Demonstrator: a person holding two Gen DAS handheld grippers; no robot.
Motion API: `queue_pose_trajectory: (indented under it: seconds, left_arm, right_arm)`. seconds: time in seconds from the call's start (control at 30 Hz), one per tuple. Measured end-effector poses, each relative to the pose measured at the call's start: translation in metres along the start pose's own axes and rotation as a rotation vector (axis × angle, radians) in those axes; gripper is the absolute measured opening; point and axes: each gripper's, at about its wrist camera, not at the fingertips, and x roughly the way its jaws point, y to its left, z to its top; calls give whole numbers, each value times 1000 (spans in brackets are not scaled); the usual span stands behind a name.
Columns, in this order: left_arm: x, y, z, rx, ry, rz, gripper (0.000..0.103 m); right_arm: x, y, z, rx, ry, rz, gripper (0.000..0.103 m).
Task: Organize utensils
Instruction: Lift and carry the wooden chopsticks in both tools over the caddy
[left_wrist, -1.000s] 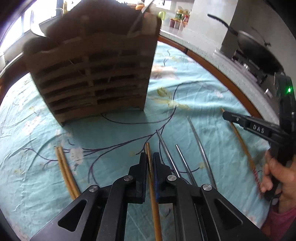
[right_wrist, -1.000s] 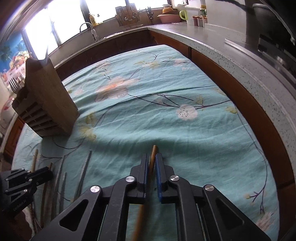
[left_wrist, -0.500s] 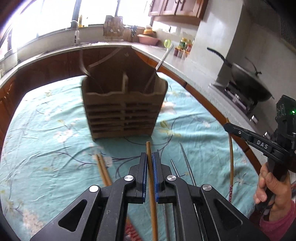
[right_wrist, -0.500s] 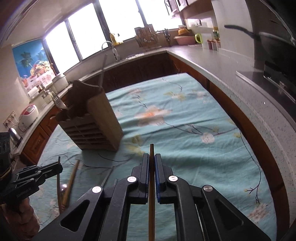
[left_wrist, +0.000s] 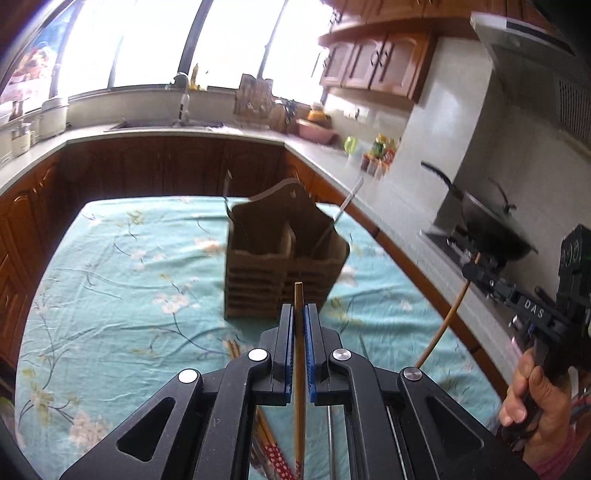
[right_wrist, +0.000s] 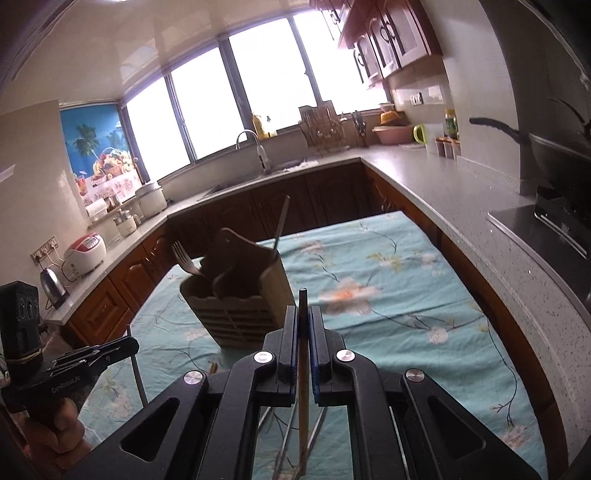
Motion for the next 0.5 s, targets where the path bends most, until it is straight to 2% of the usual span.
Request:
queue_pose_trajectory:
  seconds: [0.23, 0.5]
  left_arm:
    - [-39, 14, 7, -55, -117, 8, 4]
    - [-50, 23, 6, -93, -181, 21, 4]
  right_arm:
    - [-11, 17, 14, -26, -51, 11, 5]
    - [-15, 31, 28, -41, -97, 36, 5]
